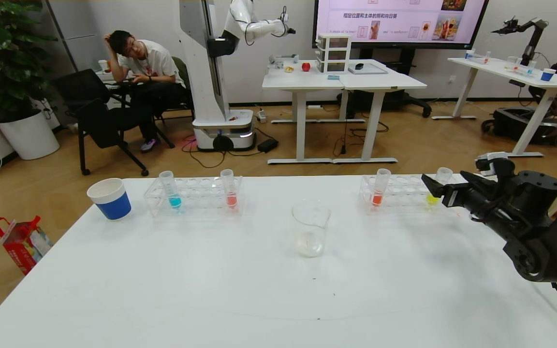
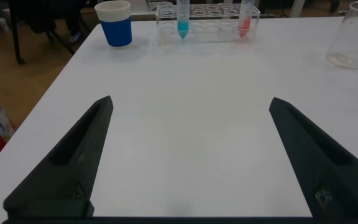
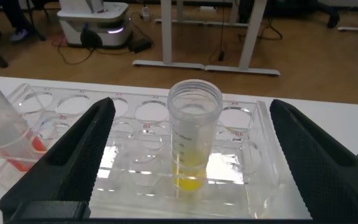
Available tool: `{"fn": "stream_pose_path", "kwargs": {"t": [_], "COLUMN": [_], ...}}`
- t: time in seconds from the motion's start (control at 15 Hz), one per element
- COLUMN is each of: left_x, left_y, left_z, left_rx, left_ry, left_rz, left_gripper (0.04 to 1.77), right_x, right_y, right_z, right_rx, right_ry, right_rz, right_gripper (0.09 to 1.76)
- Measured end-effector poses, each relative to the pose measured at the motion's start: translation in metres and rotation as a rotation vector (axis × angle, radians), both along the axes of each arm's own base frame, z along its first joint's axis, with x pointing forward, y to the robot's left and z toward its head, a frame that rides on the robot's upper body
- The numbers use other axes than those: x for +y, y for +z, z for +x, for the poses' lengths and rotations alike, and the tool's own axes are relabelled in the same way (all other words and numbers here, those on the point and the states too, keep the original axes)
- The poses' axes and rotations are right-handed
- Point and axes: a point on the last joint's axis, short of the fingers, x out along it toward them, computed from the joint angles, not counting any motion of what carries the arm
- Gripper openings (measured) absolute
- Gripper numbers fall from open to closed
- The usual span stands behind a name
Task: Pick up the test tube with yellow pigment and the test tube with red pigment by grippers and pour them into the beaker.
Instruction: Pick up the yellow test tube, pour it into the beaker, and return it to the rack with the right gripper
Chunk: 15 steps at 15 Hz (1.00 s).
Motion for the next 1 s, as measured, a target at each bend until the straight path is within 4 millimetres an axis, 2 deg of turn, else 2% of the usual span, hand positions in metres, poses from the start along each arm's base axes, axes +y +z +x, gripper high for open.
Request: {"fn": "stream_pose_path", "kwargs": {"t": [0.33, 0.73, 0.8, 0.87, 0.93, 1.0], "left_x": [0.0, 0.0, 0.0, 0.0, 0.0, 0.0], "left_y": [0.0, 0.0, 0.0, 0.0, 0.0, 0.0], "left_z": [0.0, 0.0, 0.0, 0.0, 0.0, 0.0], "left_rx": [0.0, 0.0, 0.0, 0.0, 0.0, 0.0], "left_ry": [-0.001, 0.0, 0.0, -0.001, 0.0, 0.0], "left_rz": [0.0, 0.0, 0.0, 0.0, 0.0, 0.0], "left_gripper": [1.75, 1.75, 1.75, 1.75, 1.75, 1.75], "right_x": [-0.009, -0.005, -0.004, -0.003, -0.003, -0.003], "right_y": [-0.014, -0.013, -0.012, -0.012, -0.011, -0.011], "right_z": [0.011, 0.019, 0.019, 0.02, 0.02, 0.021], "right_rx": [0.007, -0.018, -0.019, -0.021, -0.025, -0.027], "right_ry": [0.019, 0.04, 0.045, 0.049, 0.05, 0.049], "right_rz": [0.002, -0.002, -0.002, -0.002, -0.003, -0.004], "right_gripper": [1.74, 1.74, 1.67, 1.45, 1.09, 0.61]}}
